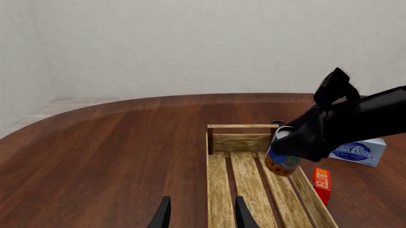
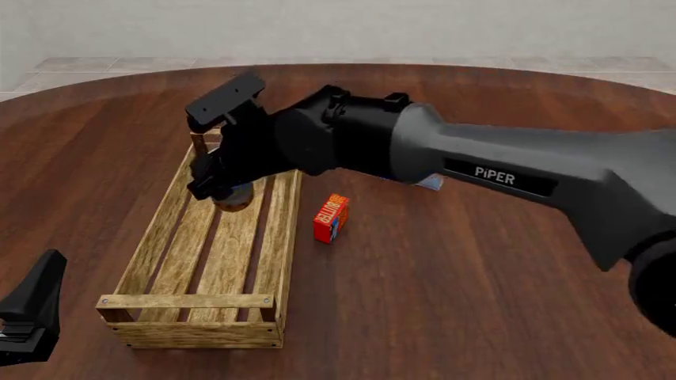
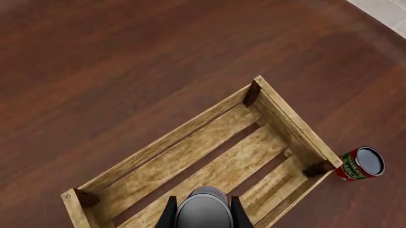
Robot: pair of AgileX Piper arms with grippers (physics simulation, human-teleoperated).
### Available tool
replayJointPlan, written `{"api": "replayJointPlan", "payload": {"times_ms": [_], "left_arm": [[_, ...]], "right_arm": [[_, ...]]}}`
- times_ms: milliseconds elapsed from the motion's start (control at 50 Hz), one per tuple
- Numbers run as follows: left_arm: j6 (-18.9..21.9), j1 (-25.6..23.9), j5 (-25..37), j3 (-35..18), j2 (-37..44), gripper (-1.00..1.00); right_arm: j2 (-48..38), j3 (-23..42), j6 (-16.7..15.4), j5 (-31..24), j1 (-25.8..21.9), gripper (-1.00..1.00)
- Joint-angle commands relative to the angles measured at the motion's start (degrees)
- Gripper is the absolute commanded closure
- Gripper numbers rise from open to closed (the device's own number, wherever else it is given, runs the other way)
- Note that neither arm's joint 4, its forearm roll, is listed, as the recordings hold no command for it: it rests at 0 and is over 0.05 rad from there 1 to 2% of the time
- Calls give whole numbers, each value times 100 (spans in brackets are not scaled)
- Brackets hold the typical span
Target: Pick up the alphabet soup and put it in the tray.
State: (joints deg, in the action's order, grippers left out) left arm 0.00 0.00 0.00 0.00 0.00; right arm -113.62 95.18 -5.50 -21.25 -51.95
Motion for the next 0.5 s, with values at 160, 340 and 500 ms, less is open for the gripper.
{"api": "replayJointPlan", "payload": {"times_ms": [160,340,500], "left_arm": [[0,0,0,0,0,-100],[0,0,0,0,0,-100],[0,0,0,0,0,-100]], "right_arm": [[-438,276,165,37,-50,100],[-572,260,214,83,-51,100],[-690,233,255,144,-38,100]]}}
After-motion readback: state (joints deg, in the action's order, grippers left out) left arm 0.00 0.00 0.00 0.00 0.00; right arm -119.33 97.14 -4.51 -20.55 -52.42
